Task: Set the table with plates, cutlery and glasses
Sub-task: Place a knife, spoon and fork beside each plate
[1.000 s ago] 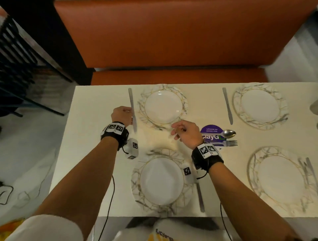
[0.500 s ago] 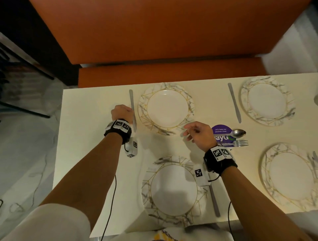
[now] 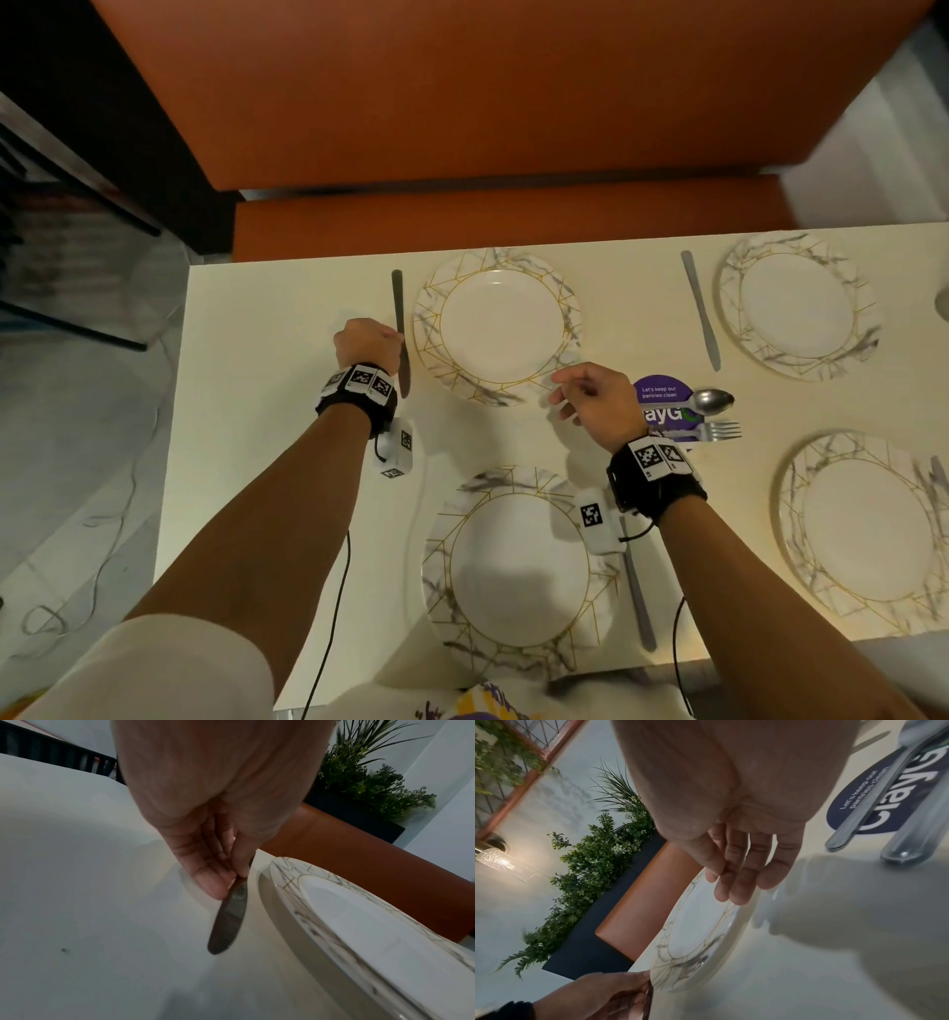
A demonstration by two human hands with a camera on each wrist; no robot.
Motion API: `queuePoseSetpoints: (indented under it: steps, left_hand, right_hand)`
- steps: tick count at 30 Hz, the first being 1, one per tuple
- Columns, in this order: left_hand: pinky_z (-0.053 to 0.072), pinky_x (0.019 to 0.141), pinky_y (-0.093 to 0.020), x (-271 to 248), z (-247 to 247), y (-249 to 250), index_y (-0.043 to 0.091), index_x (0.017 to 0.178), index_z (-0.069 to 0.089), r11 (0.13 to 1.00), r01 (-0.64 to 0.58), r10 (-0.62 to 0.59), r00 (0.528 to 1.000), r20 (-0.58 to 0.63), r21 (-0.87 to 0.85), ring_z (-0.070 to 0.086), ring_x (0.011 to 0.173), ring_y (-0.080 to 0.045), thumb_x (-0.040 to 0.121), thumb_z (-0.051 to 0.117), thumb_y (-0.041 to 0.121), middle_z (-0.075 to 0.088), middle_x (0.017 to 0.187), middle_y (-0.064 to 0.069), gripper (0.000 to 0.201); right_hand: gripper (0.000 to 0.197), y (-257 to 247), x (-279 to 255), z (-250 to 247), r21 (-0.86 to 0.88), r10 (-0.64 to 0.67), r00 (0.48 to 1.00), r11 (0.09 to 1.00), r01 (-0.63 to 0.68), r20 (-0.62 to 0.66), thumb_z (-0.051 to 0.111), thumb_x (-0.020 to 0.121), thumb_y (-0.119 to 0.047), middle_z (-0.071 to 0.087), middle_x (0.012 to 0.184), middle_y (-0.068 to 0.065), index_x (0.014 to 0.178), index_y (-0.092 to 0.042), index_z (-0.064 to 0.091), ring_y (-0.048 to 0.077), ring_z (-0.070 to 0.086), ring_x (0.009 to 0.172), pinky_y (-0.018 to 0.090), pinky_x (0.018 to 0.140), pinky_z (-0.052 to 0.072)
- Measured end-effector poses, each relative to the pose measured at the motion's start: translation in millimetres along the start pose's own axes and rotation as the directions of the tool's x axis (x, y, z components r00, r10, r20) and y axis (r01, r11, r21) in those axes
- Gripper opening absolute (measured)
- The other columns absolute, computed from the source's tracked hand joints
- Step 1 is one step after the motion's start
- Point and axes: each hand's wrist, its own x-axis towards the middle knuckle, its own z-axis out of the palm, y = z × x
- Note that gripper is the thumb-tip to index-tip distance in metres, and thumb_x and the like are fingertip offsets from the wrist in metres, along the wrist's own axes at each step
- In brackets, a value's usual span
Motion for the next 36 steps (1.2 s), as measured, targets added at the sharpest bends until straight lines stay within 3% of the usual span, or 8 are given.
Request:
queuePoseSetpoints:
  steps: [7, 12, 15, 17, 21, 28, 32, 36]
  left_hand:
    - [0.052, 0.075, -0.029, -26.0, -5.1, 8.3, 0.007, 0.106, 0.078, 0.995, -0.1, 0.103, 0.99, -0.093, 0.03, 0.072, 0.096, -0.032, 0.101, 0.064, 0.024, 0.077, 0.104, -0.011, 0.022]
    - [0.055, 0.078, -0.037, -64.9, 8.3, 30.6, 0.013, 0.112, 0.071, 0.978, -0.21, 0.207, 0.964, -0.169, -0.003, 0.071, 0.099, -0.033, 0.1, 0.06, 0.034, 0.076, 0.11, -0.011, 0.026]
    - [0.053, 0.082, -0.035, -91.7, 27.5, 49.7, 0.014, 0.111, 0.07, 0.953, -0.302, 0.296, 0.945, -0.14, -0.025, 0.07, 0.096, -0.028, 0.1, 0.061, 0.033, 0.077, 0.105, -0.007, 0.024]
    - [0.05, 0.075, -0.03, -110.7, 44.7, 62.1, 0.014, 0.11, 0.07, 0.933, -0.356, 0.35, 0.93, -0.11, -0.045, 0.066, 0.086, -0.022, 0.1, 0.061, 0.033, 0.075, 0.099, -0.003, 0.023]
    - [0.047, 0.07, -0.027, -149.3, 88.1, 82.0, 0.018, 0.103, 0.071, 0.896, -0.438, 0.438, 0.899, -0.023, -0.075, 0.062, 0.078, -0.016, 0.098, 0.064, 0.028, 0.071, 0.091, 0.002, 0.013]
    - [0.055, 0.075, -0.029, -197.9, 171.6, 111.2, 0.018, 0.098, 0.073, 0.86, -0.507, 0.509, 0.839, 0.192, -0.059, 0.065, 0.08, -0.015, 0.094, 0.071, 0.024, 0.07, 0.088, 0.005, 0.007]
    - [0.058, 0.086, -0.038, -210.9, 210.4, 122.3, 0.021, 0.103, 0.076, 0.827, -0.561, 0.527, 0.796, 0.297, 0.034, 0.065, 0.089, -0.015, 0.092, 0.073, 0.023, 0.074, 0.1, 0.003, 0.012]
    - [0.051, 0.098, -0.045, -218.3, 236.2, 130.0, 0.028, 0.108, 0.078, 0.822, -0.55, 0.479, 0.808, 0.343, 0.146, 0.065, 0.104, -0.019, 0.09, 0.075, 0.029, 0.074, 0.107, 0.006, 0.019]
  right_hand:
    - [0.02, -0.7, -3.7, -6.2, 0.007, 0.004, 1.0, 1.0, -0.004, -0.013, 0.052, 0.097, 0.0, 0.075, 0.08, 0.01, 0.099, -0.007, 0.071, 0.015, 0.066, 0.056, 0.016, 0.05, 0.046]
    - [0.022, 0.2, -8.9, -24.1, -0.007, 0.011, 0.999, 1.0, -0.012, -0.052, 0.05, 0.097, -0.001, 0.076, 0.081, 0.008, 0.101, -0.009, 0.07, 0.013, 0.064, 0.056, 0.018, 0.047, 0.045]
    - [0.021, 6.7, -11.9, -44.2, -0.026, 0.035, 0.995, 0.999, -0.038, -0.089, 0.052, 0.097, -0.005, 0.076, 0.083, 0.004, 0.103, -0.013, 0.071, 0.011, 0.063, 0.059, 0.026, 0.046, 0.051]
    - [0.022, 13.6, -12.7, -60.9, -0.06, -0.008, 0.99, 0.998, -0.001, -0.141, 0.054, 0.095, -0.004, 0.075, 0.08, 0.001, 0.099, -0.015, 0.072, 0.009, 0.066, 0.064, 0.031, 0.057, 0.057]
    - [0.017, 30.8, -10.7, -100.7, -0.217, -0.053, 0.965, 0.976, -0.004, -0.257, 0.062, 0.091, -0.011, 0.071, 0.081, -0.005, 0.093, -0.021, 0.075, 0.009, 0.066, 0.075, 0.014, 0.069, 0.047]
    - [0.015, 64.3, 9.6, -173.0, -0.345, 0.021, 0.942, 0.928, -0.143, -0.335, 0.068, 0.085, -0.016, 0.069, 0.094, 0.005, 0.1, -0.016, 0.07, 0.023, 0.065, 0.085, 0.034, 0.079, 0.057]
    - [0.03, 82.4, 25.8, -194.9, -0.469, 0.104, 0.955, 0.852, -0.23, -0.279, 0.07, 0.083, -0.032, 0.065, 0.108, 0.007, 0.111, -0.022, 0.066, 0.029, 0.059, 0.107, 0.042, 0.093, 0.054]
    - [0.03, 88.0, 32.7, -204.5, -0.531, 0.109, 0.976, 0.825, -0.195, -0.189, 0.066, 0.085, -0.037, 0.07, 0.109, 0.007, 0.108, -0.019, 0.073, 0.029, 0.064, 0.102, 0.042, 0.092, 0.055]
